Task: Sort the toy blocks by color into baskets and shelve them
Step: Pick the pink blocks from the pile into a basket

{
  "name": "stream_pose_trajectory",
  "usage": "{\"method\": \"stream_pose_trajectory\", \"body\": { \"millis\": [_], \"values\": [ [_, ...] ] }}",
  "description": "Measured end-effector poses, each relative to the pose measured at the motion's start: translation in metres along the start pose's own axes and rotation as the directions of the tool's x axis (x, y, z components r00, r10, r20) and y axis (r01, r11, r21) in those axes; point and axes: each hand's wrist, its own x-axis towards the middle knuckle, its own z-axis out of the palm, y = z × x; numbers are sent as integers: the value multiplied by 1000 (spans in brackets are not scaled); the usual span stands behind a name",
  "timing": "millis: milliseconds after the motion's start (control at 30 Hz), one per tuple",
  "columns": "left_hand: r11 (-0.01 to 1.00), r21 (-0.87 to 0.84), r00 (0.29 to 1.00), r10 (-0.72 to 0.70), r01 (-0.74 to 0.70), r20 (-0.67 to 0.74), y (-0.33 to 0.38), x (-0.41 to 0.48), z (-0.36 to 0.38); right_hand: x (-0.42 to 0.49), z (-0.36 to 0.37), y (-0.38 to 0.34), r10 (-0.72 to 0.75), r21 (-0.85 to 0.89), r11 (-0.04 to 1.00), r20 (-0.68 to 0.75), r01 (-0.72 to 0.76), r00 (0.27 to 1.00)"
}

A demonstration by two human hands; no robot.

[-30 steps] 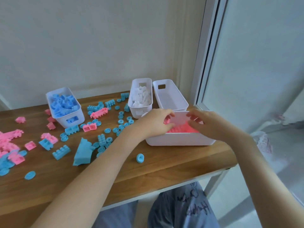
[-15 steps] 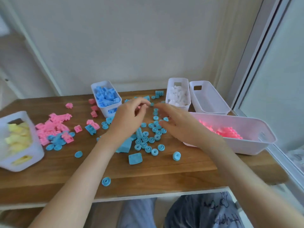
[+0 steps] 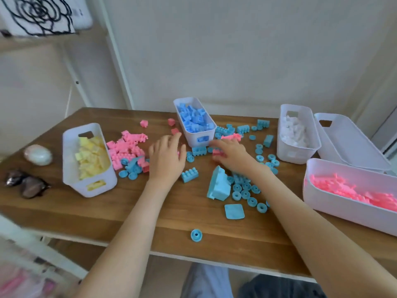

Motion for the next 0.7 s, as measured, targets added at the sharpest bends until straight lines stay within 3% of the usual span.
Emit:
{"method": "stream_pose_trajectory", "body": {
  "millis": [67, 267, 400, 533, 700],
  "values": [
    [1000, -6, 998, 9, -8, 56, 4, 2, 4, 1, 4, 2, 0, -34, 999, -22, -1, 1000],
    [1000, 13, 992, -28, 26, 121, 0, 5, 11, 4, 6, 8, -66, 98, 993, -56, 71, 996],
    [984, -85, 985, -153, 159, 79, -2, 4, 7, 0, 4, 7, -59, 80, 995, -87, 66, 994],
    [981, -6, 960, -190, 195, 205, 2, 4, 3, 0, 1, 4, -8, 130, 991, -141, 26, 990],
    [959, -137, 925, -192, 248, 329, 5, 5, 2, -2, 3, 8, 44, 176, 984, -187, -11, 981]
  ]
}}
